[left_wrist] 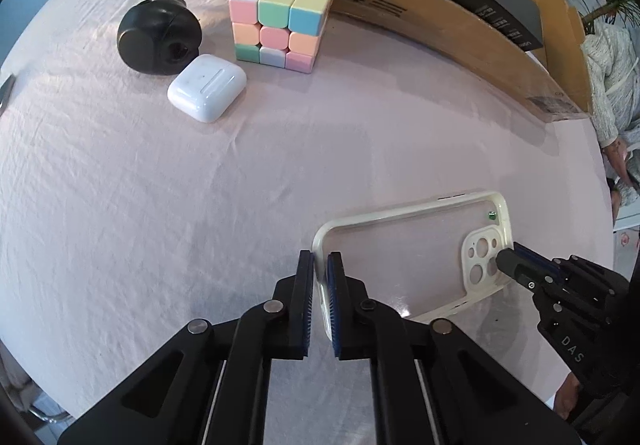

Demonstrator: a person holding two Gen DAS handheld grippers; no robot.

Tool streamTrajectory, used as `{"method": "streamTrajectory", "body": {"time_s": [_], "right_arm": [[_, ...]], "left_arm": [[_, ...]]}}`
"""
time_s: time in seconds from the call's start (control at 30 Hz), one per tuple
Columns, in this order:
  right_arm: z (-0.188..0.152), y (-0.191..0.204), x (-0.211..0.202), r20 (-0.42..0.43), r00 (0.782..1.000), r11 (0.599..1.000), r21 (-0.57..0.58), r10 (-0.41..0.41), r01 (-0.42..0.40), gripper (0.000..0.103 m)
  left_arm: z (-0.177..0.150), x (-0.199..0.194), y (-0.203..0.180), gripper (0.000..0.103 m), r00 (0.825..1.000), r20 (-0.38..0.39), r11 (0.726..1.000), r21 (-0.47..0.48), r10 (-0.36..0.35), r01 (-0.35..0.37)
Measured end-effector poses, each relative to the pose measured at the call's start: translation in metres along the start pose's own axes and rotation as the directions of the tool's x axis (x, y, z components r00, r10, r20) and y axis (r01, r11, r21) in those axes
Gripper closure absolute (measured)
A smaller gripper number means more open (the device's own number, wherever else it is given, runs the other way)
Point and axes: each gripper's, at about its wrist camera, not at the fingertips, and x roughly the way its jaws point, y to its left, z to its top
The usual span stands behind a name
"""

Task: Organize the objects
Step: 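Carry the phone case with the right gripper into the cardboard box and release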

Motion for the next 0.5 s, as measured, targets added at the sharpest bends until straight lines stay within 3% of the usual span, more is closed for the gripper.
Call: {"method": "streamTrajectory", "body": {"time_s": [0.2, 0.4, 0.5], "right_arm": [[0.004, 0.003, -0.027, 0.047, 0.999, 1.000, -0.007, 0.012, -0.011, 0.097], [0.010, 0.003, -0.057, 0.104, 0.994, 1.000, 0.002, 0.013, -0.014, 0.097], [0.015, -0.003, -0.071, 0.138, 0.990, 0.999, 0.029, 0.011, -0.015, 0.097]], "left_arm": [[0.010, -0.023, 0.012, 0.098, 0.999, 0.035, 1.000, 0.020, 0.007, -0.007], [0.014, -0.053, -0.026, 0.098, 0.995, 0.103, 0.997, 0.067, 0.018, -0.025], [0.023, -0.064, -0.087, 0.098, 0.991, 0.135, 0.996, 0.082, 0.008, -0.020]]}}
